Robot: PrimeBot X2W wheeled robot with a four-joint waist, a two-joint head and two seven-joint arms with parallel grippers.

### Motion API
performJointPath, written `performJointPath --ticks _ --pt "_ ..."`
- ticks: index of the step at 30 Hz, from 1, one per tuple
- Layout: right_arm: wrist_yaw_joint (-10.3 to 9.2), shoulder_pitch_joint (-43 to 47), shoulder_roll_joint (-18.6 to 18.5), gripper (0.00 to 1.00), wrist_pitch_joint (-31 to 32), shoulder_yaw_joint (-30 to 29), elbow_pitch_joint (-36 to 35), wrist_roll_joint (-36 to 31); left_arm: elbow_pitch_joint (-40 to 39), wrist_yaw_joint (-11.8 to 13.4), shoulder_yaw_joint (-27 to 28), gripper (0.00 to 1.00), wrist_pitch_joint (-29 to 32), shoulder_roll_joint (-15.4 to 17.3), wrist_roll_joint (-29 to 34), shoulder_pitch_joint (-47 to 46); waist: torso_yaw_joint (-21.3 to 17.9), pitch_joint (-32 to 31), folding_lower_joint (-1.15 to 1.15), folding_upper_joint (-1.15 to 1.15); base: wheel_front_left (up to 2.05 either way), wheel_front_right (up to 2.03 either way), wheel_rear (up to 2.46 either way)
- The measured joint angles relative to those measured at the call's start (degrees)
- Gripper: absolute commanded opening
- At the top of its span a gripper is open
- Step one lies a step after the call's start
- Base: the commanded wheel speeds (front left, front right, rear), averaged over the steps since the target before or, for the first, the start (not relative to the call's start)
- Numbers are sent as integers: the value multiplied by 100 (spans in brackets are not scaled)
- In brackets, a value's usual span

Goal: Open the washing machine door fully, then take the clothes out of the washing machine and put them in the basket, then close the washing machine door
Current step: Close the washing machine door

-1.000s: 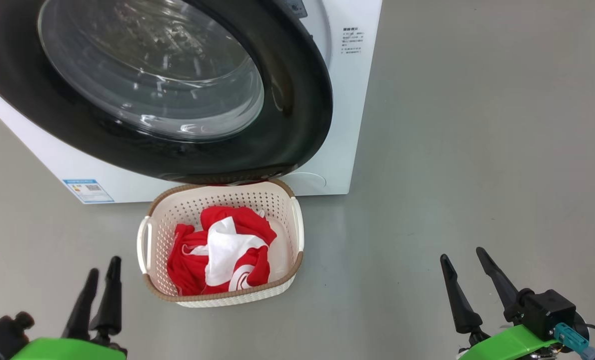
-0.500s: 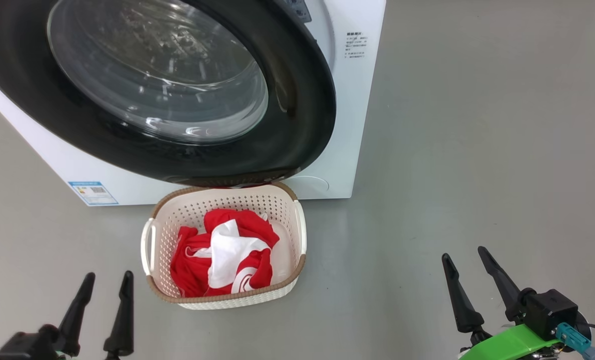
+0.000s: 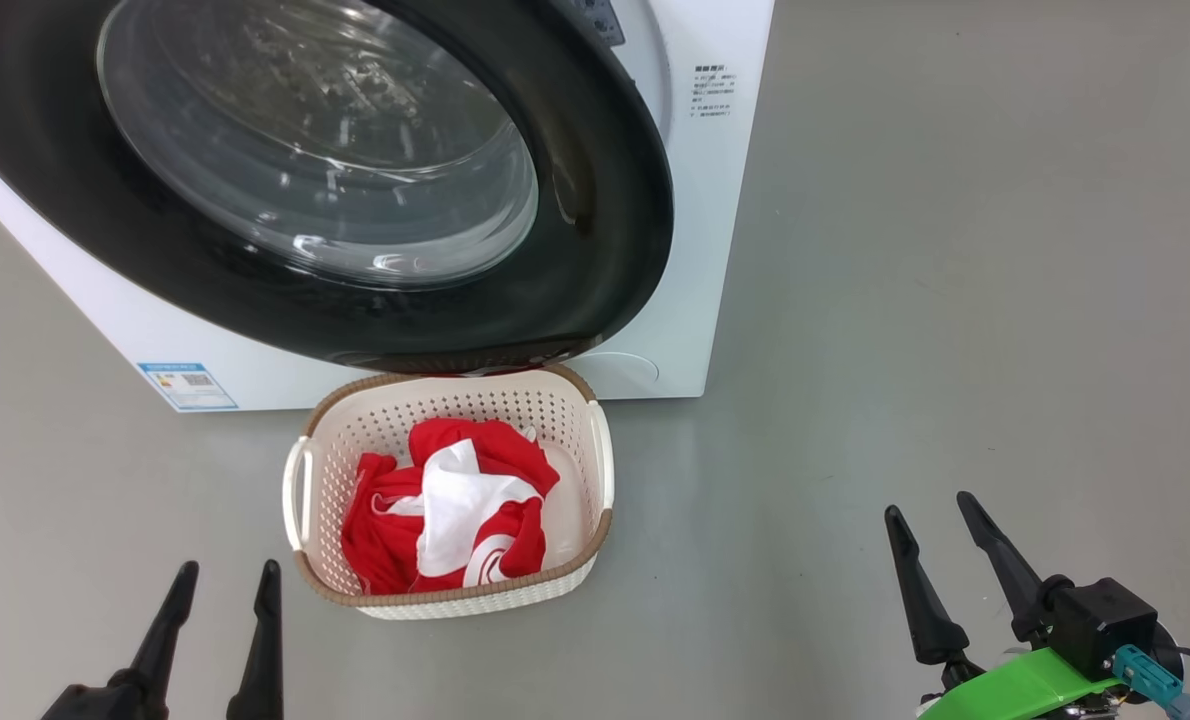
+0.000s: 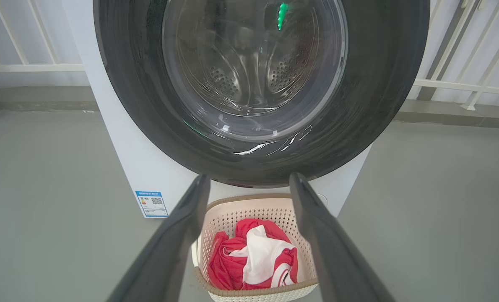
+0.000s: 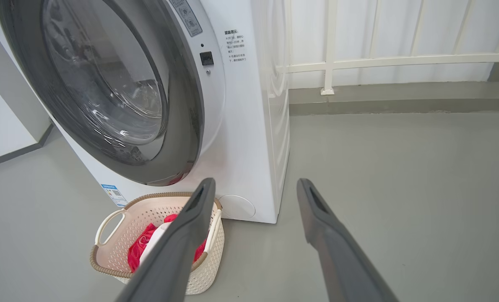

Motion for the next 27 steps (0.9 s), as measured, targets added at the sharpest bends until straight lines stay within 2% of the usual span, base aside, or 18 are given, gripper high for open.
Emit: performJointPath --ticks 16,17,19,20,27 --pt "0 -2 0 100 0 18 -4 0 4 0 -15 100 0 -75 25 -12 125 22 0 0 0 0 0" --pt "0 -3 1 68 0 25 -5 1 4 0 -31 100 0 -86 25 -15 147 26 0 0 0 0 0" --pt "0 -15 -3 14 0 64 -5 15 5 0 -43 100 0 -119 25 -16 190 36 0 0 0 0 0" --pt "0 -25 -11 0 0 109 -7 45 5 0 -42 100 0 -143 25 -16 210 40 0 0 0 0 0" --pt "0 -514 -97 0 0 407 11 94 -1 0 -137 100 0 -208 24 -26 350 130 0 0 0 0 0"
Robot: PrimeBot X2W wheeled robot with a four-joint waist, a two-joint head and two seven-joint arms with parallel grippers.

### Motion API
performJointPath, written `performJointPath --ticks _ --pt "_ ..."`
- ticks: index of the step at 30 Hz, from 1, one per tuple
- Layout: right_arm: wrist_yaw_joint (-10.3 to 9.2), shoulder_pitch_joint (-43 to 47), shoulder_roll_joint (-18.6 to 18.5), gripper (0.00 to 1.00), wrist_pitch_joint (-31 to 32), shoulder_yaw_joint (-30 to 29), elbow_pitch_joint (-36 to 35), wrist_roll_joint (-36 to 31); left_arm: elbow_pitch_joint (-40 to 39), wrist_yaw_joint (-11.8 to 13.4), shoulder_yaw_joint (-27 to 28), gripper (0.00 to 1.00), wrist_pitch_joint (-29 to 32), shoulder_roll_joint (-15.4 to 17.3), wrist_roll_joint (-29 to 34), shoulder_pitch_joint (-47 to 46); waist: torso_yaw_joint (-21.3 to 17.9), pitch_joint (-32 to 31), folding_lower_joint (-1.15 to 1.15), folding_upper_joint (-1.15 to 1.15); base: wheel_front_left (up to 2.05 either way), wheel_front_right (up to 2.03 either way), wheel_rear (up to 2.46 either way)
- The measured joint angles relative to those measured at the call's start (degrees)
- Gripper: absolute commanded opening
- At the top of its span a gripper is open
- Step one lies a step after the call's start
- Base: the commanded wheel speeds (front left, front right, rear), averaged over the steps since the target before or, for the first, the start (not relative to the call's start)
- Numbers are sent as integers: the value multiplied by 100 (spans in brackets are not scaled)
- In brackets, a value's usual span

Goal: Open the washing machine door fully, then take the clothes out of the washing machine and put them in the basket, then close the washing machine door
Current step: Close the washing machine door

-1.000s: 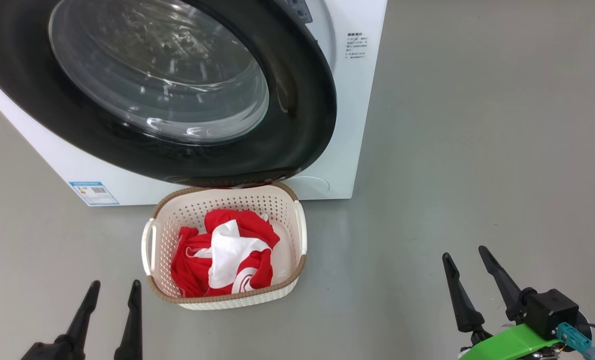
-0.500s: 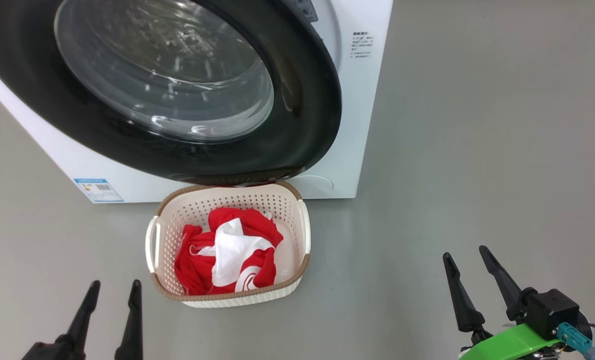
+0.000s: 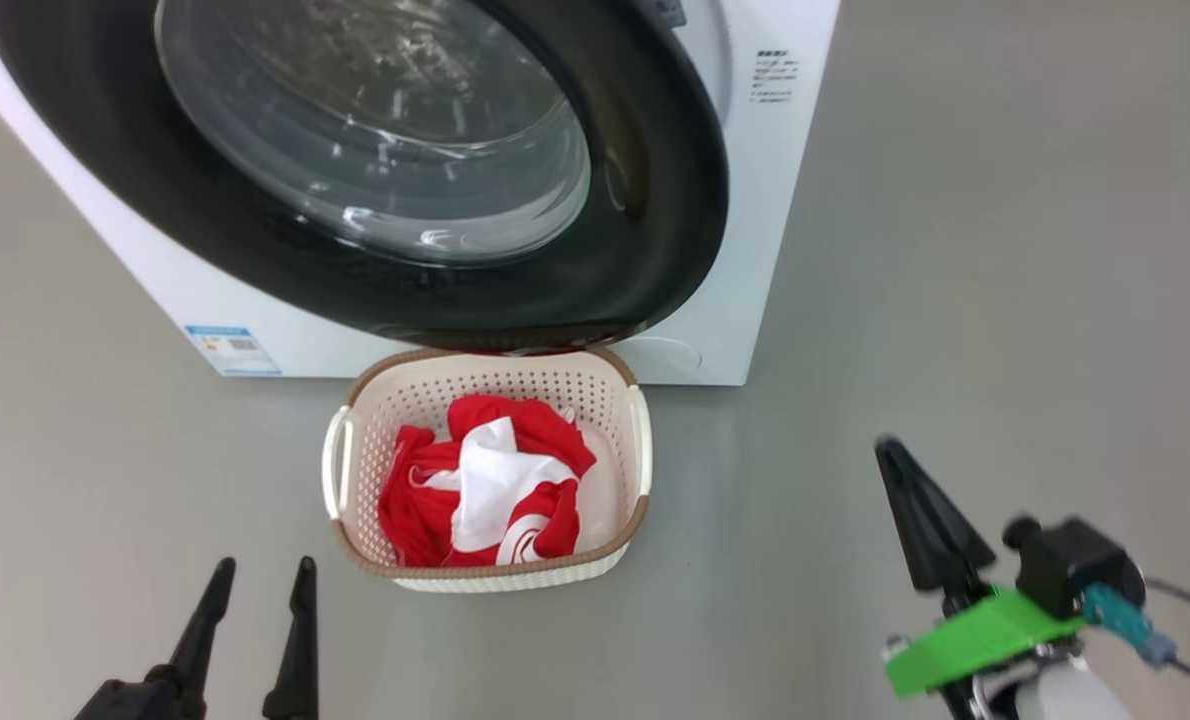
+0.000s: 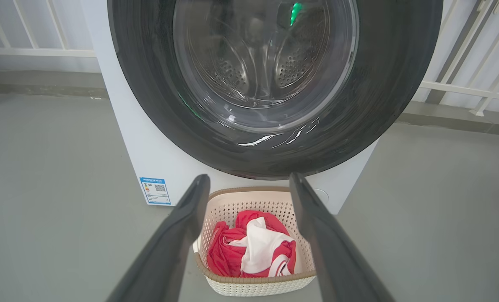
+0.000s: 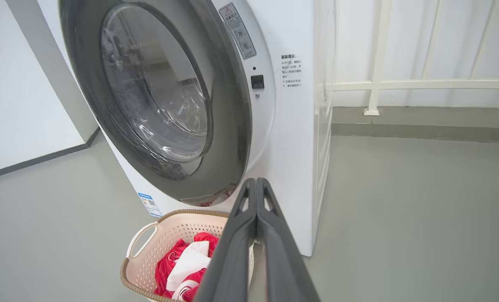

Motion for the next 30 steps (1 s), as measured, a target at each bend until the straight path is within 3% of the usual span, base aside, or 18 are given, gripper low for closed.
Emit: performJointPath --ticks 12,30 --pt "0 -1535 -154 0 0 477 172 110 7 0 -272 100 0 -75 -101 -336 362 379 0 0 0 0 0" --pt "0 -3144 -136 0 -1 474 736 255 38 0 -664 100 0 -168 -344 -1220 742 1368 0 0 0 0 0"
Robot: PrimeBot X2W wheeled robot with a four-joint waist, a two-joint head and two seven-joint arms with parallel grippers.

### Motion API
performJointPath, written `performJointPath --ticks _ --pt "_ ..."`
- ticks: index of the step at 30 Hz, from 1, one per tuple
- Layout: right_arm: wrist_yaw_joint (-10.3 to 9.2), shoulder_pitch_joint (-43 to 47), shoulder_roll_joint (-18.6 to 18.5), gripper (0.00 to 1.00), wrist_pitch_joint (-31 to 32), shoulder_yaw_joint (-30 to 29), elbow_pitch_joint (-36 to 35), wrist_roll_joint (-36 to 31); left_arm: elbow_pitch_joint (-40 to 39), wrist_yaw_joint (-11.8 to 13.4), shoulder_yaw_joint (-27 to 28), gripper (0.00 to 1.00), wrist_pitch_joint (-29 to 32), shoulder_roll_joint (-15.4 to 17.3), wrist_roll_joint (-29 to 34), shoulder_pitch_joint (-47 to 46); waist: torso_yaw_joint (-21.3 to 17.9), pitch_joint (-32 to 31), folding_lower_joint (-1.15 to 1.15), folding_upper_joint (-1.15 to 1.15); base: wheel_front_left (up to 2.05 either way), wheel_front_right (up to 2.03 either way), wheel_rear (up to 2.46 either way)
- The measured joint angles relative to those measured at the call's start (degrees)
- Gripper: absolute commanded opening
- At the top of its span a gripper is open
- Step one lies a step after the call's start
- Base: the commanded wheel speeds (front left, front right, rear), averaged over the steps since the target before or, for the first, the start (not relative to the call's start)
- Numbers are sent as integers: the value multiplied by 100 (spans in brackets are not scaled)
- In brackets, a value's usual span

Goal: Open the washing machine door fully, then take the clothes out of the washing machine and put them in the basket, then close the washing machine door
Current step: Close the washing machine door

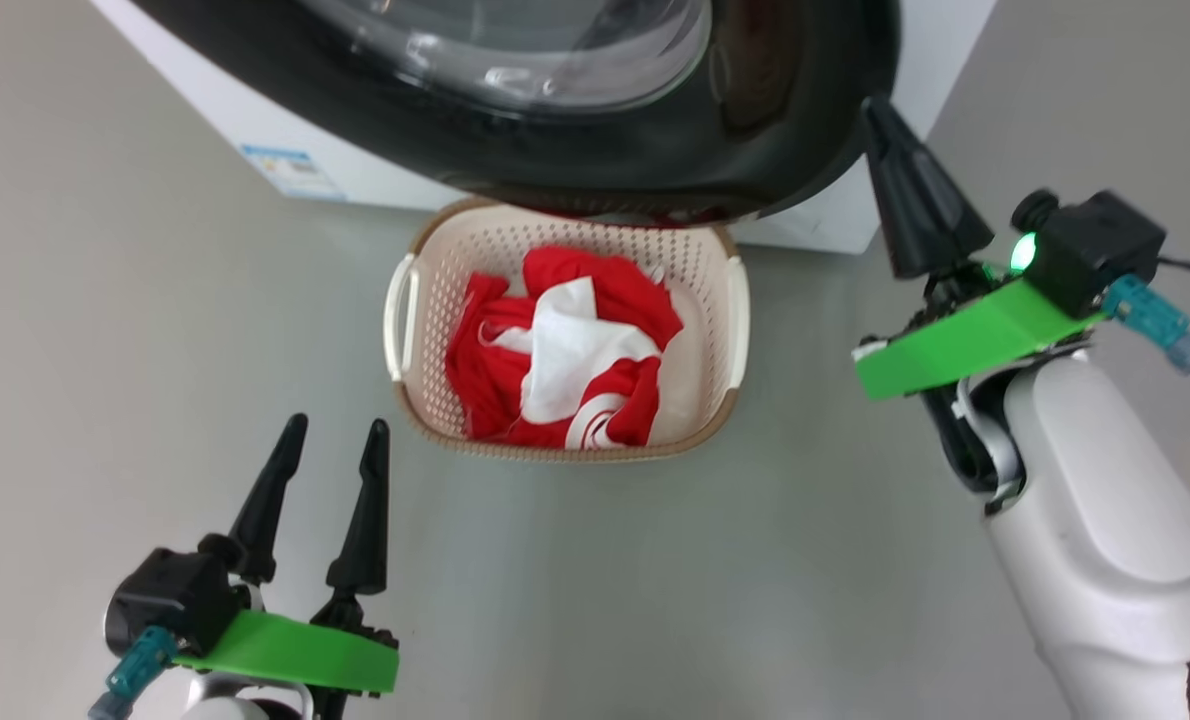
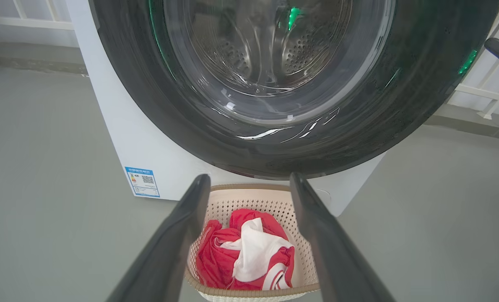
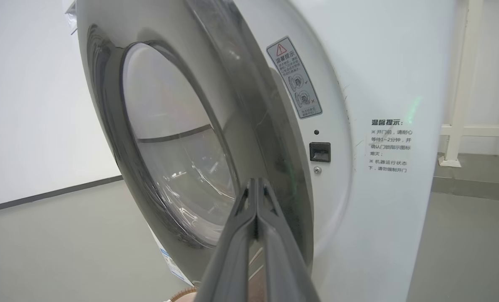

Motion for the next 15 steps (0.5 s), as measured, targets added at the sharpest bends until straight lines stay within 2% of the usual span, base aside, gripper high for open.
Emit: performJointPath --ticks 15 --pt "19 -794 -33 0 -2 -509 36 -179 3 0 -213 100 0 -64 -223 -497 390 724 0 0 0 0 0"
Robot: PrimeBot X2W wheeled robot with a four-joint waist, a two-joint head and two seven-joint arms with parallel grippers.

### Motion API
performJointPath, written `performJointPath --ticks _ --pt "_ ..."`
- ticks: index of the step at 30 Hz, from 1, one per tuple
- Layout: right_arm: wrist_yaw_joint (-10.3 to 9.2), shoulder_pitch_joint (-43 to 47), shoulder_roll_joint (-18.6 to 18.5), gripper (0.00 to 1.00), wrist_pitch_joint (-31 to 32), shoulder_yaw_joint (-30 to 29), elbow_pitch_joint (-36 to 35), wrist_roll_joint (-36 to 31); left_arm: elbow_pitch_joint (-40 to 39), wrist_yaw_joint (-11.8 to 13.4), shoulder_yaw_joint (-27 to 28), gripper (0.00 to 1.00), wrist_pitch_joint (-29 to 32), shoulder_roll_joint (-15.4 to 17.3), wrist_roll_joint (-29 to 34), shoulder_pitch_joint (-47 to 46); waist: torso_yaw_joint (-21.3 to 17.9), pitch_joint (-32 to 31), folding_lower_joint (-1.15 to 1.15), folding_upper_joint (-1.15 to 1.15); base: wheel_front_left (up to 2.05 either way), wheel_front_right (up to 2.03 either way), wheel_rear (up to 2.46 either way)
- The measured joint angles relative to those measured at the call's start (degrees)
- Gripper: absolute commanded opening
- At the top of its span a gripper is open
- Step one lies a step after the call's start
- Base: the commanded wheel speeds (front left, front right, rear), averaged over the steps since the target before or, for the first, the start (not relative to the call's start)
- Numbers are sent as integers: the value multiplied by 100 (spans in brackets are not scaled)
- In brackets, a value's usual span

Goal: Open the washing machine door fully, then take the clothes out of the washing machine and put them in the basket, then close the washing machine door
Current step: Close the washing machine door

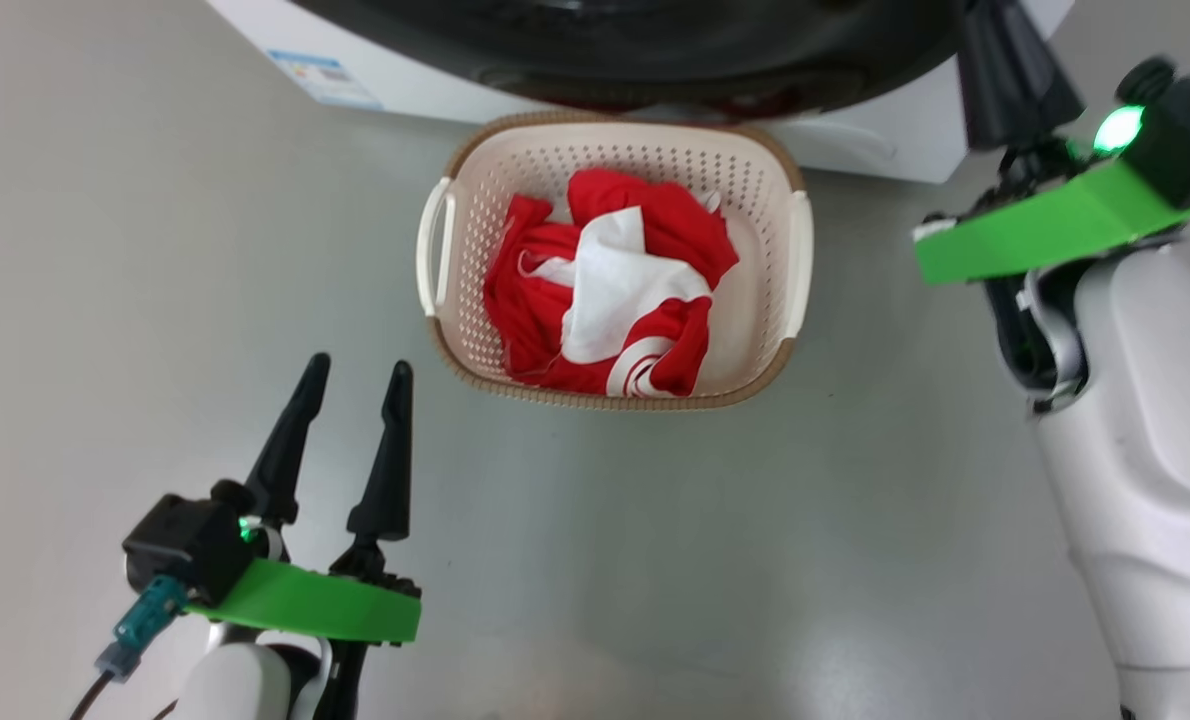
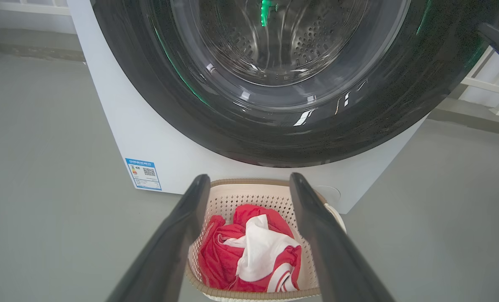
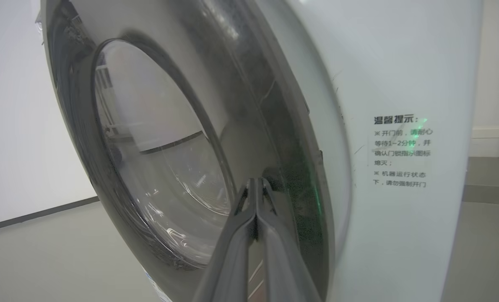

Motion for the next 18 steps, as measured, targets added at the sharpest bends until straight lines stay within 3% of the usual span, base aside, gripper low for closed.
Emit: performJointPath --ticks 18 --pt "49 -659 56 0 -22 -407 -16 -80 -44 0 -153 100 0 -31 -142 -284 258 486 0 0 0 0 0"
